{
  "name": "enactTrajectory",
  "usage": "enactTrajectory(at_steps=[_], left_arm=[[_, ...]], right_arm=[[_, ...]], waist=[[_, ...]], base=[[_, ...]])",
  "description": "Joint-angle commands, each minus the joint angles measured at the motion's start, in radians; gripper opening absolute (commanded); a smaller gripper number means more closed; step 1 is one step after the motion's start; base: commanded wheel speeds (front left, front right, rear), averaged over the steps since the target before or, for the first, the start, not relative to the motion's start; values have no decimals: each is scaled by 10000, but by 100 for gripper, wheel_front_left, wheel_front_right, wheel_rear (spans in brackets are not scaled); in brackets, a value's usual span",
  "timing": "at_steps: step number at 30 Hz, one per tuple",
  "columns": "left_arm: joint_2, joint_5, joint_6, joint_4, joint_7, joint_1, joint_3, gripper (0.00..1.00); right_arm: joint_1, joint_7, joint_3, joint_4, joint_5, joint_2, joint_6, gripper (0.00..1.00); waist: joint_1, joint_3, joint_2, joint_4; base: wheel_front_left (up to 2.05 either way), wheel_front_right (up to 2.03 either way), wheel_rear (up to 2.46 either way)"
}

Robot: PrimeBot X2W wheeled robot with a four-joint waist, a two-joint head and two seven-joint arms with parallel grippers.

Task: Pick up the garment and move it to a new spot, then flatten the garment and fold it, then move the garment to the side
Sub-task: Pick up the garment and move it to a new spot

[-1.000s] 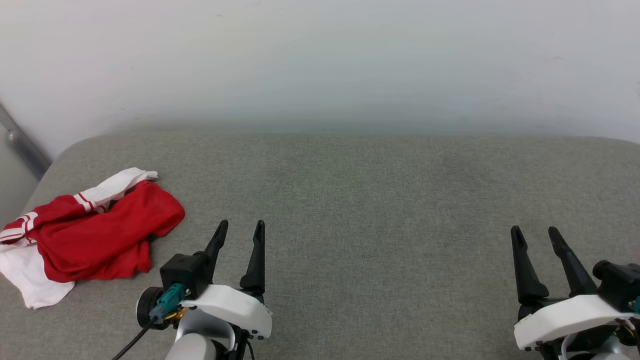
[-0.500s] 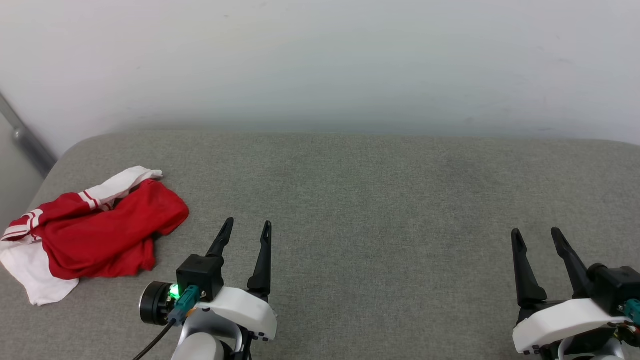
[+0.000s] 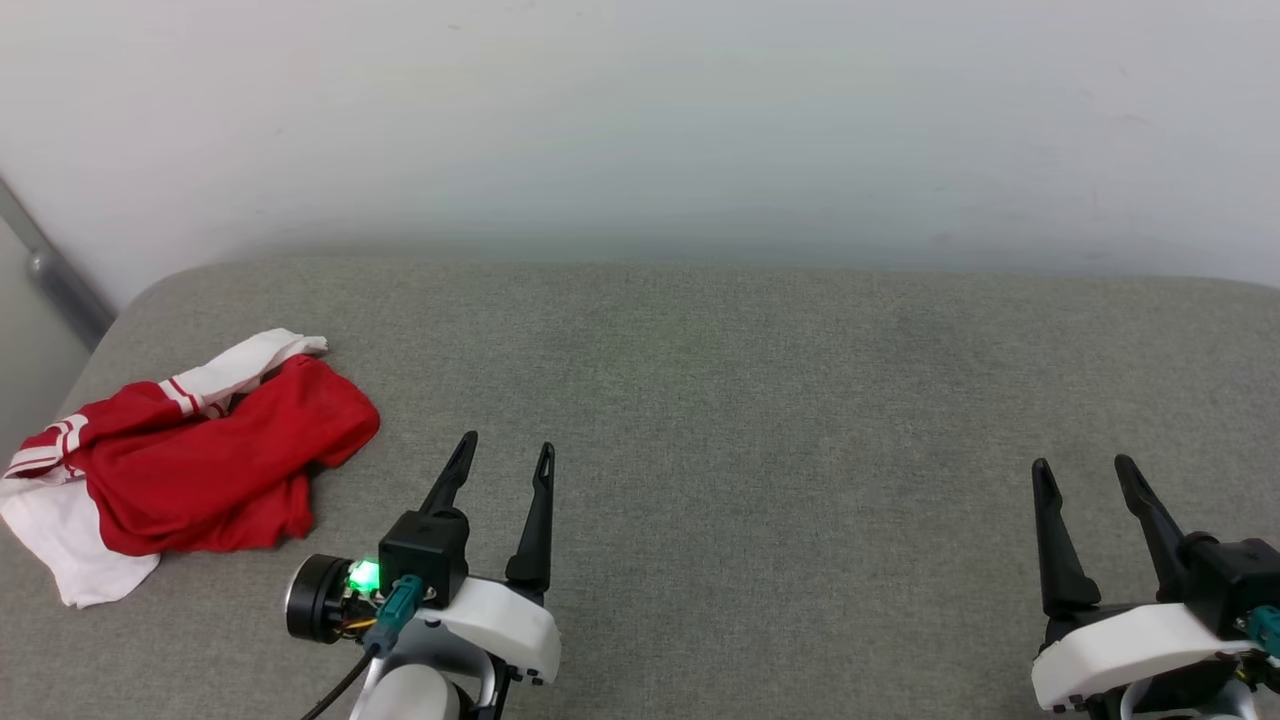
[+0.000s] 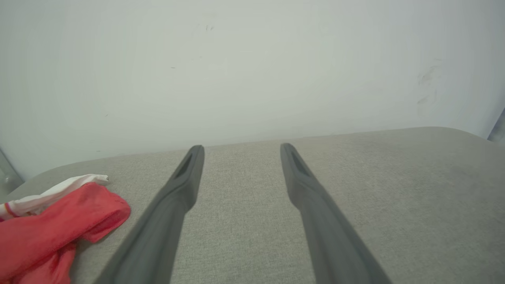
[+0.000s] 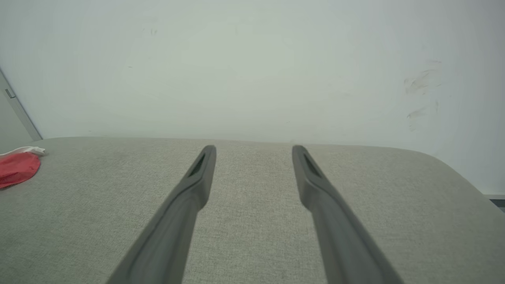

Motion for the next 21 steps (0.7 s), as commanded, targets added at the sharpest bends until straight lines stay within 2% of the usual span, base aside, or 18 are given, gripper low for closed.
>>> enactTrajectory(at_steps=[1,6,21], left_arm=[[14,172,64,23,-88,-125,-11,100],[-10,413,120,127,-174,-158,-8,100],[-77,-2,119,426,-158,-202,182,100]], right_arm=[[14,-68,-2,-58,-180,47,1,100],[42,-151,-98,-10,-286,55,-1,100],[-153,-245,-107,334,219,59,1,100]], waist=[[-1,1,0,-2],[-1,6,0,-9],[-1,52,0,-74]], base=[[0,0,0],[0,0,0],[0,0,0]])
